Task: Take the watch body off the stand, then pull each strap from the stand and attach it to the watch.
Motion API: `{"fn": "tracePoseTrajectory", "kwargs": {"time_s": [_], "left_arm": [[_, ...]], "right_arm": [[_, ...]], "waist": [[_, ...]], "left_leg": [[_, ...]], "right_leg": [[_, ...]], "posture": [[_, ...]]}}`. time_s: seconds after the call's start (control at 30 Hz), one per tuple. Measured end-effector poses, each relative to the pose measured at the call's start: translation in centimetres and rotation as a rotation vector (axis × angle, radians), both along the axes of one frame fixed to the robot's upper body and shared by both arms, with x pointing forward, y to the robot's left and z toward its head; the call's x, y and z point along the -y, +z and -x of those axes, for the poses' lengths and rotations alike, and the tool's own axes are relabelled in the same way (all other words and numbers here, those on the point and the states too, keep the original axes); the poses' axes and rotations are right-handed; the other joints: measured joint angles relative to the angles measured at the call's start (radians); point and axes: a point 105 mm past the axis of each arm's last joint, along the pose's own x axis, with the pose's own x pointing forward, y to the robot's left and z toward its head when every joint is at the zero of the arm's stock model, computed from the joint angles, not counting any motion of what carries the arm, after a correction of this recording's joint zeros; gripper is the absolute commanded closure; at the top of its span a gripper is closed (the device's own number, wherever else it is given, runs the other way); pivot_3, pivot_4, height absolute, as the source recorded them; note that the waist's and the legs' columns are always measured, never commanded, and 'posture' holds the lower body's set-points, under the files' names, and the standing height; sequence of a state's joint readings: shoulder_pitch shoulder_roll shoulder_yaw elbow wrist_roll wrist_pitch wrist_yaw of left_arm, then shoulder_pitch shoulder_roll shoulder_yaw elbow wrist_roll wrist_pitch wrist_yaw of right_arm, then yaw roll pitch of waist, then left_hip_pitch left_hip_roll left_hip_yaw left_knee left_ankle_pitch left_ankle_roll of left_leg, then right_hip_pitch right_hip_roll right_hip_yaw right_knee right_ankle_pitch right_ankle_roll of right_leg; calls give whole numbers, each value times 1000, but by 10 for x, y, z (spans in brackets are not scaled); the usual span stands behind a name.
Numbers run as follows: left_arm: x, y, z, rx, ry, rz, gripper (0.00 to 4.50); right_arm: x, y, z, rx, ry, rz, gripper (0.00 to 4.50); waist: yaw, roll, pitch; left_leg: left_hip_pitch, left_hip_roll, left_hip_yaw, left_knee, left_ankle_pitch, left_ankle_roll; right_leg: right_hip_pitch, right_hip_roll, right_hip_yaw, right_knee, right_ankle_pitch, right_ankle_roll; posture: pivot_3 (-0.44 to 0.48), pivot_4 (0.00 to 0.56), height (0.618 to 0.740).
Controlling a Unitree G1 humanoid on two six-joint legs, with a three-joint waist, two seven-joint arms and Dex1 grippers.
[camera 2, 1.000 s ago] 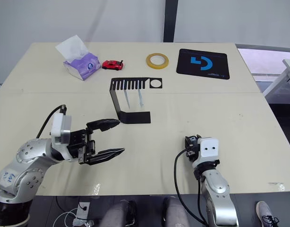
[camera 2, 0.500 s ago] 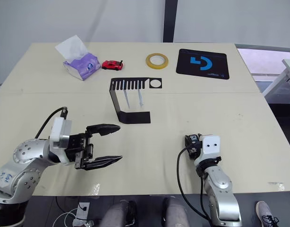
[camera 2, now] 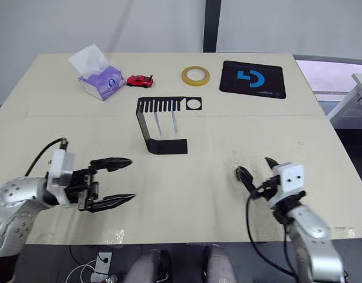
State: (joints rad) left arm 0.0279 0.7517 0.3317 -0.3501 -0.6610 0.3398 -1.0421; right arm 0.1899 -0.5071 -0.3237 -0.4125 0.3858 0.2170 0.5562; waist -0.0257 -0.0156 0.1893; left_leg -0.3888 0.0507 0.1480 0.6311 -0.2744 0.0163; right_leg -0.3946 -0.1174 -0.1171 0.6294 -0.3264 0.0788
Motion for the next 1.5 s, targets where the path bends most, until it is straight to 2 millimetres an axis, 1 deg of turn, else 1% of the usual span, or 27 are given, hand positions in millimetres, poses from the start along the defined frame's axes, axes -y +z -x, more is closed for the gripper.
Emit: {"fn": "tracePoseTrajectory", "kwargs": {"time_s": [0.1, 0.13, 0.23, 0.27, 0.33, 0.43, 0.5, 0.6, 0.63, 0.7, 0.77, 0.9, 1.0, 1.1, 1.17, 1.2, 1.3, 1.4, 1.5], "left_arm": [[-34, -10, 0, -16, 171, -22, 0], [-41, -12, 1, -9, 210, -23, 0], [-61, -21, 6, -10, 318, -19, 0], [-65, -24, 6, -15, 342, -18, 0], [-70, -27, 6, -12, 379, -5, 0], [-68, -26, 4, 4, 400, 7, 0], [-62, -23, 4, 27, 405, 17, 0], [-44, -22, 4, 56, 393, 46, 0], [-40, -22, 3, 62, 396, 52, 0], [-34, -20, 1, 80, 411, 65, 0], [-22, -15, -2, 104, 412, 93, 0], [-6, -6, -7, 133, 418, 141, 0], [3, -5, -9, 128, 443, 184, 0], [10, -8, -12, 104, 481, 209, 0], [14, -10, -17, 105, 510, 209, 0], [15, -10, -21, 112, 544, 213, 0], [19, -5, -31, 129, 601, 244, 0], [24, -8, -35, 130, 636, 237, 0], [31, -7, -45, 141, 674, 253, 0]], "right_arm": [[22, 2, 14, 35, 92, 175, 39], [29, 0, 15, 26, 116, 204, 39], [60, -8, 13, -29, 84, 199, 39], [66, -10, 12, -41, 76, 198, 39], [67, -10, 10, -39, 104, 188, 39], [55, -6, 3, -15, 162, 173, 39], [42, -5, -4, -2, 205, 152, 39], [9, -1, -15, 25, 291, 98, 39], [0, 1, -19, 29, 307, 79, 39], [-16, 7, -24, 44, 332, 44, 39], [-44, 16, -32, 63, 379, -3, 39], [-72, 30, -45, 67, 390, -73, 39], [-85, 35, -46, 61, 411, -91, 39], [-98, 33, -43, 46, 448, -111, 39], [-106, 29, -42, 35, 467, -105, 39], [-114, 28, -43, 34, 482, -102, 39], [-132, 31, -46, 51, 516, -114, 39], [-139, 32, -52, 66, 517, -119, 39], [-147, 30, -57, 75, 527, -117, 39]], "waist": [[-1, 0, 0], [-1, -1, 0], [-1, -1, -1], [-1, -1, -1], [-1, -1, -1], [-1, -1, -1], [-1, -1, -1], [-2, -1, -1], [-1, -1, -1], [-1, -1, -1], [-1, -1, -1], [0, -1, -1], [2, -2, -1], [1, -2, -1], [1, -2, -1], [1, -2, -1], [0, -3, -1], [0, -3, -2], [1, -3, -2]], "left_leg": [[1, 0, 0, 0, -3, 4], [1, 0, 0, 1, -3, 5], [2, 0, 1, 2, -3, 5], [2, 0, 1, 2, -3, 5], [2, 1, 0, 2, -3, 5], [2, 1, 0, 2, -3, 5], [2, 1, 0, 2, -3, 5], [2, 1, 0, 2, -3, 3], [2, 1, 0, 2, -1, 0], [2, 1, 0, 3, 0, -1], [2, 1, 0, 3, 0, -1], [1, 1, 0, 4, 0, -1], [1, 0, 0, 4, -1, 0], [1, 0, 0, 4, -1, 0], [1, 0, 0, 5, -1, 0], [1, 1, 0, 5, -1, 0], [1, 1, 0, 6, -1, 0], [1, 1, 0, 6, -1, 0], [0, 1, 0, 7, -1, 0]], "right_leg": [[1, 1, -1, -1, 0, 0], [2, 0, -1, -1, 0, 0], [3, -1, 0, -1, 0, 0], [2, -1, 0, -1, 0, 0], [2, -1, 0, 0, 0, 0], [2, -1, 0, 0, 0, 0], [2, -1, 0, 0, 0, 0], [2, -1, 0, 1, 0, 0], [2, -1, 0, 1, 0, 0], [2, -1, 0, 1, 0, 0], [2, -2, 0, 2, 0, 0], [2, -2, 0, 2, 0, 0], [2, -2, 0, 1, 0, 0], [2, -1, 0, 2, 0, 0], [2, -1, 0, 2, 0, 0], [2, -1, 0, 2, 0, 0], [2, -1, 0, 3, 0, 0], [1, 0, 0, 4, 0, 0], [1, 0, 0, 4, 0, 0]], "posture": [[0, 150, 740], [0, 150, 740], [0, 150, 740], [0, 150, 740], [0, 150, 740], [0, 150, 740], [0, 150, 740], [0, 150, 740], [0, 150, 740], [0, 150, 740], [0, 150, 740], [0, 150, 740], [0, 150, 740], [0, 150, 740], [0, 150, 740], [0, 150, 740], [0, 150, 740], [0, 150, 740], [0, 150, 740]]}}
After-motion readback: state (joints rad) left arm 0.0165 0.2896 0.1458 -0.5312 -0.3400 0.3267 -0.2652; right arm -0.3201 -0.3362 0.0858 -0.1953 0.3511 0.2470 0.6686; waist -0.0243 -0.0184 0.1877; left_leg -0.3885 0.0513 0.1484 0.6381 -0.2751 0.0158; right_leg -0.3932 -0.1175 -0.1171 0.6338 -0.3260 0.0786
